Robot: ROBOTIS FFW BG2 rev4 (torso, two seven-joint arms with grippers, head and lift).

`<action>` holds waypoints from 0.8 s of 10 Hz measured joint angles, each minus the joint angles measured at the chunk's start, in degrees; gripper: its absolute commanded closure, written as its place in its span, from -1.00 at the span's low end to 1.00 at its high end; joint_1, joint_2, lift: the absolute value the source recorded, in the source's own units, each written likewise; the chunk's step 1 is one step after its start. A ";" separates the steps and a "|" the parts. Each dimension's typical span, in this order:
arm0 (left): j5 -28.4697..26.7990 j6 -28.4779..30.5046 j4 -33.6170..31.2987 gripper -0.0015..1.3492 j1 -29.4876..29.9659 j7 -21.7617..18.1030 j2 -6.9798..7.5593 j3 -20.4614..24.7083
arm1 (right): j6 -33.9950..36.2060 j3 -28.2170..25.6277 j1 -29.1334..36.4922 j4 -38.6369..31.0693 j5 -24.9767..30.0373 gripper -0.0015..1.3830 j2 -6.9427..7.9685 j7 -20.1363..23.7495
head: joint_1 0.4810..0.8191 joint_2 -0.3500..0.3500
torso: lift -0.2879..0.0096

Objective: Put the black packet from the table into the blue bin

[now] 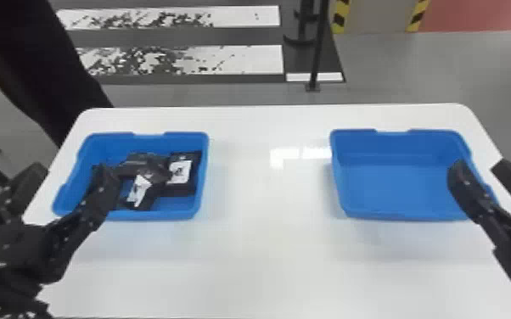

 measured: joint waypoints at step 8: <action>0.62 -0.23 0.07 -0.76 -0.08 -0.05 0.05 -0.17 | -0.03 0.00 0.00 0.00 -0.05 -0.27 0.00 0.00 | 0.27 0.11 | 0.20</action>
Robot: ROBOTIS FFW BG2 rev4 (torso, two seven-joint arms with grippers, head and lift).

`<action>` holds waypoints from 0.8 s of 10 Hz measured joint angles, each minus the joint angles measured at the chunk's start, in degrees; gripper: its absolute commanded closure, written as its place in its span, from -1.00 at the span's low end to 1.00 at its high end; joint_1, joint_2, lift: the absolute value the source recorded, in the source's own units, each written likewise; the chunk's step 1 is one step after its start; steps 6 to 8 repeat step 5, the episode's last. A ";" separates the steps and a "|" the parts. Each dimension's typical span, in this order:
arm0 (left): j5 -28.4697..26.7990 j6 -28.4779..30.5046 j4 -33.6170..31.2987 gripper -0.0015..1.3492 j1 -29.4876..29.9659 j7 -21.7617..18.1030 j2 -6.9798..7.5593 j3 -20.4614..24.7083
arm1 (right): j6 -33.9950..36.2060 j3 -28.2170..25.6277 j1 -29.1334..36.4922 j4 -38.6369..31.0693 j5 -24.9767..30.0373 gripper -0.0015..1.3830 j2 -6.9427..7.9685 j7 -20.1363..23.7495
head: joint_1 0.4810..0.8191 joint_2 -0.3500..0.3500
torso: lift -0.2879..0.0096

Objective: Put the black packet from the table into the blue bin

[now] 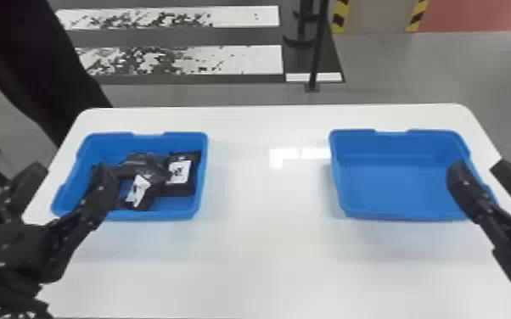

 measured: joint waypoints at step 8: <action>0.31 0.12 0.00 -0.77 -0.14 0.03 0.13 -0.22 | 0.01 0.08 -0.14 0.00 0.03 -0.27 0.00 0.00 | 0.27 0.10 | 0.20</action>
